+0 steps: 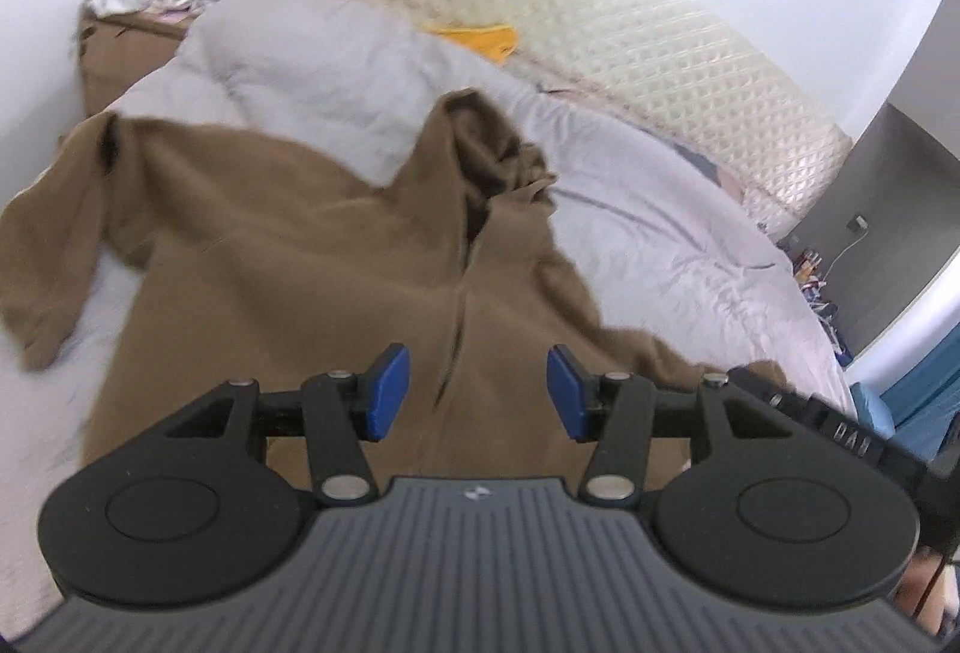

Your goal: Fold large clothes

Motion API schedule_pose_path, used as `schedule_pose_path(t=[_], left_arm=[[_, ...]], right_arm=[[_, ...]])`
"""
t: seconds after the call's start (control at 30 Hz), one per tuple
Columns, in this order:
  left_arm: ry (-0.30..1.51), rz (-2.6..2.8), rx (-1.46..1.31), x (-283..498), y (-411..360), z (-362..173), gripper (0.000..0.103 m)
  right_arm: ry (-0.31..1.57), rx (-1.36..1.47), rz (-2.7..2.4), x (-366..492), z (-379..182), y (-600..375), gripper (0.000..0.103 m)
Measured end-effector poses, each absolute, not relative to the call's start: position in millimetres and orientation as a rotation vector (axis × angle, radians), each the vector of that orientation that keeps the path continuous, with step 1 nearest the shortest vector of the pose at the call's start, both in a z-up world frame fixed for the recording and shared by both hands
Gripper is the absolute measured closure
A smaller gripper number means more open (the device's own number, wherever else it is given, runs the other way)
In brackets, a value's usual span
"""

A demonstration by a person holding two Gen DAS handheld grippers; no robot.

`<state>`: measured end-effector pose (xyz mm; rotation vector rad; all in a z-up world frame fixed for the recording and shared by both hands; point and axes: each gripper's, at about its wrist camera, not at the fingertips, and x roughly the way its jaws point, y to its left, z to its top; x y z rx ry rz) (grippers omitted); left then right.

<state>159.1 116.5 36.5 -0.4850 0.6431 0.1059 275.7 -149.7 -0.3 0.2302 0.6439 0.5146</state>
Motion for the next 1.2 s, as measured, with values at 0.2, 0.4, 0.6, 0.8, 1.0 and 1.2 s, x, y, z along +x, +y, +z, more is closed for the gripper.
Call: schedule_pose_path(t=[0.2,0.4,0.6,0.8,1.0,1.2], left_arm=[[0.631,0.067,-0.404,210,68,27,0.046],[0.648,0.032,-0.334,255,35,-29,0.046],[0.677,0.067,-0.308,302,37,-60,0.046],[0.695,0.130,-0.327,356,75,-62,0.046],[0.740,0.191,-0.411,411,128,-48,0.039],[0.704,0.251,-0.387,465,179,-39,0.032]], right_arm=[[0.535,0.246,0.508,289,-29,-168,0.032],[0.557,0.238,0.521,309,-68,-175,0.031],[0.542,0.184,0.546,328,-83,-169,0.031],[0.584,0.203,0.537,364,-101,-159,0.031],[0.637,0.209,0.532,415,-102,-137,0.031],[0.691,0.186,0.504,490,-105,-100,0.031]])
